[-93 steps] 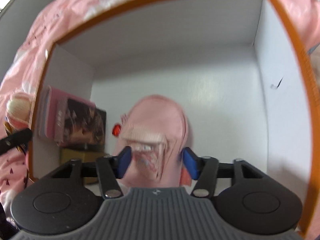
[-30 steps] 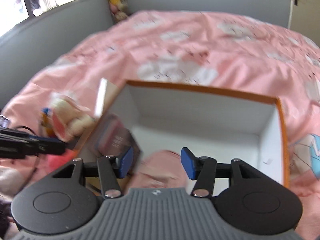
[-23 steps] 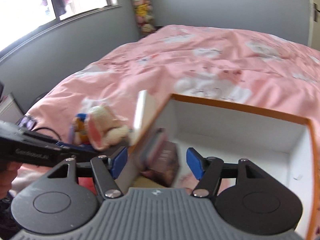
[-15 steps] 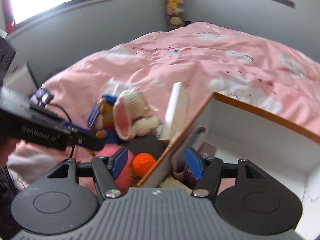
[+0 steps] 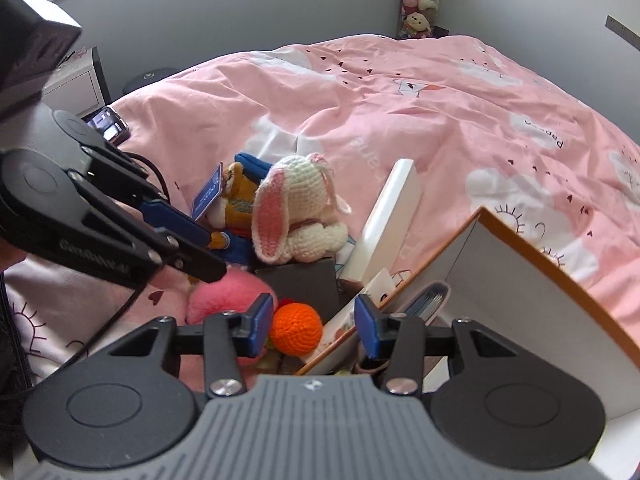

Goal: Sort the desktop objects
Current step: 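Grasp the pink pom-pom with left tool while right tool grasps the orange crochet ball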

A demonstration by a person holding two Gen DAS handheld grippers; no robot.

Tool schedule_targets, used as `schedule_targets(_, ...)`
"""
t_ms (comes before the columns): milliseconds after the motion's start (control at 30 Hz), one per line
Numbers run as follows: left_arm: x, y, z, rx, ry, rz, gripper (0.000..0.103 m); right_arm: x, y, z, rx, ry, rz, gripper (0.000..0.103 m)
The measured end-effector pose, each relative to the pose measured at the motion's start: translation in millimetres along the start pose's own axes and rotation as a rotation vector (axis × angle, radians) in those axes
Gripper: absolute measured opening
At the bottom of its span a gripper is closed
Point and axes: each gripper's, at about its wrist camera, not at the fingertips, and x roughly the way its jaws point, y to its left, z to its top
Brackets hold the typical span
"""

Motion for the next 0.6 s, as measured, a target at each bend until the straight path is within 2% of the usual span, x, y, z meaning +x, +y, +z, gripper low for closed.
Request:
schedule_targets(67, 6, -5, -2, 0.054, 0.021, 0.000, 0.053, -2, -1, 1, 0.007, -0.004, 0.006, 0.048)
schedule_targets(100, 9, -8, -4, 0.081, 0.025, 0.010, 0.054, -2, -2, 0, 0.012, -0.006, 0.007, 0.048)
schedule_targets(267, 26, -25, -17, 0.215, 0.039, 0.075, 0.055, -3, -3, -3, 0.036, -0.006, -0.006, 0.049)
schedule_targets(500, 59, -35, -30, 0.248, 0.086, 0.114, 0.055, -4, -10, -6, 0.052, -0.004, -0.019, 0.049)
schedule_targets(600, 66, -37, -34, 0.251, 0.079, 0.140, 0.055, -1, -7, -7, 0.000, 0.007, -0.003, 0.049)
